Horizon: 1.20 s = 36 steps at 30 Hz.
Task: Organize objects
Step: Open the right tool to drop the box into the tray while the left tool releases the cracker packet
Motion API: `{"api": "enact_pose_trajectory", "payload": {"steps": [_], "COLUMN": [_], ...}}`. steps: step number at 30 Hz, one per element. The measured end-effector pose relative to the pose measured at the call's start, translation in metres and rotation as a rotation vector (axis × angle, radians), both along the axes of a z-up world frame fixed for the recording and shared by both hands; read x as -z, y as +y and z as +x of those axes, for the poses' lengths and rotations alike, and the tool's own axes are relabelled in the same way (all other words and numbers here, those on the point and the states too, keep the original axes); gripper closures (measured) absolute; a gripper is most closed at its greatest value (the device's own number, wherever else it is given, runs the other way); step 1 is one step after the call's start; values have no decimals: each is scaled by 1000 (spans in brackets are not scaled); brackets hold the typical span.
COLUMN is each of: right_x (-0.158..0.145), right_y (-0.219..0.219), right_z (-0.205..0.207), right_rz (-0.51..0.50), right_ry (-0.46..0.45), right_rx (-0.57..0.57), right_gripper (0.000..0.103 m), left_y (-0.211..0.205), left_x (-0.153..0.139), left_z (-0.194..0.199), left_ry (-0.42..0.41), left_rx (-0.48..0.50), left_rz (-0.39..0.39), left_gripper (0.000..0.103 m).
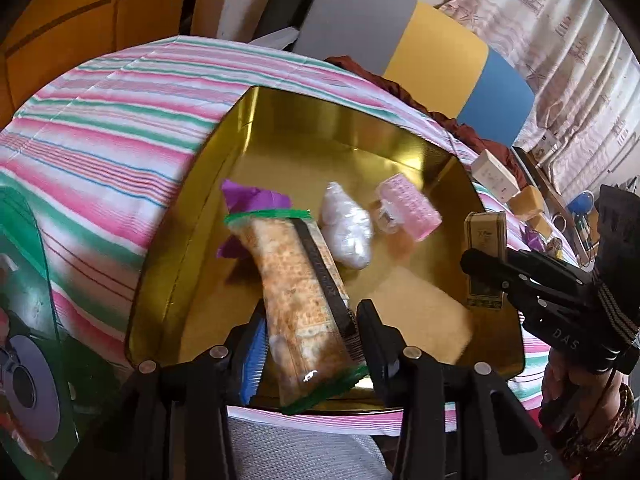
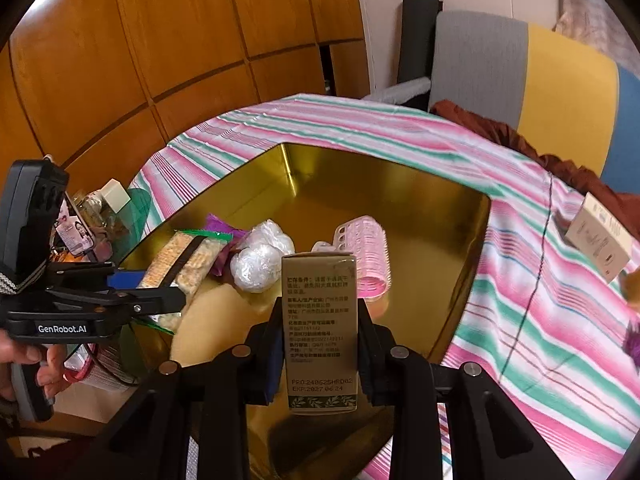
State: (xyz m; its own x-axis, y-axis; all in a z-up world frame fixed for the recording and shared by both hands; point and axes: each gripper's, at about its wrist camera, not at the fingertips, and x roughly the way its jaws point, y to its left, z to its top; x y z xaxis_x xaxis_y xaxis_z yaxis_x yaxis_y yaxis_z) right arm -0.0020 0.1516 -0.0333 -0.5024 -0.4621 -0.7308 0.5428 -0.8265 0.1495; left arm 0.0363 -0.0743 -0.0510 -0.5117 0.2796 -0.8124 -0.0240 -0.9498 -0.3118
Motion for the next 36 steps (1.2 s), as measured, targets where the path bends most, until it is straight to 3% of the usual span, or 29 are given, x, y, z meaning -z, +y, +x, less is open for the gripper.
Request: {"api": "enact_pose_trajectory", "payload": {"steps": [6,10,15,21,26,36], "right_x": [10,14,9,0,-6,-16], "right_y": [-7,-7,-2,11,18,39], "right_z": [-7,-10,-7,-2,-1,6], "right_rz": [10,-5,-23,-76,-94,-95], "right_ry": [-28,-53,-31,-22,-15,5], "right_rx": [8,28,43,78,103,141], "right_gripper": [72,71,55,55,55,55], "left_y": [1,7,10,8,10,71], "left_x": [2,4,0,-25,-37,-49], "left_z": [-4,-5,-4,4,9,8], "left_ry": [4,5,10,106,158,201], "left_rx": [-10,-29,-68,-121,-140,43], "left_rz": [-78,-215,-258,-212,-75,21], "left_gripper": [65,64,61,55,54,53]}}
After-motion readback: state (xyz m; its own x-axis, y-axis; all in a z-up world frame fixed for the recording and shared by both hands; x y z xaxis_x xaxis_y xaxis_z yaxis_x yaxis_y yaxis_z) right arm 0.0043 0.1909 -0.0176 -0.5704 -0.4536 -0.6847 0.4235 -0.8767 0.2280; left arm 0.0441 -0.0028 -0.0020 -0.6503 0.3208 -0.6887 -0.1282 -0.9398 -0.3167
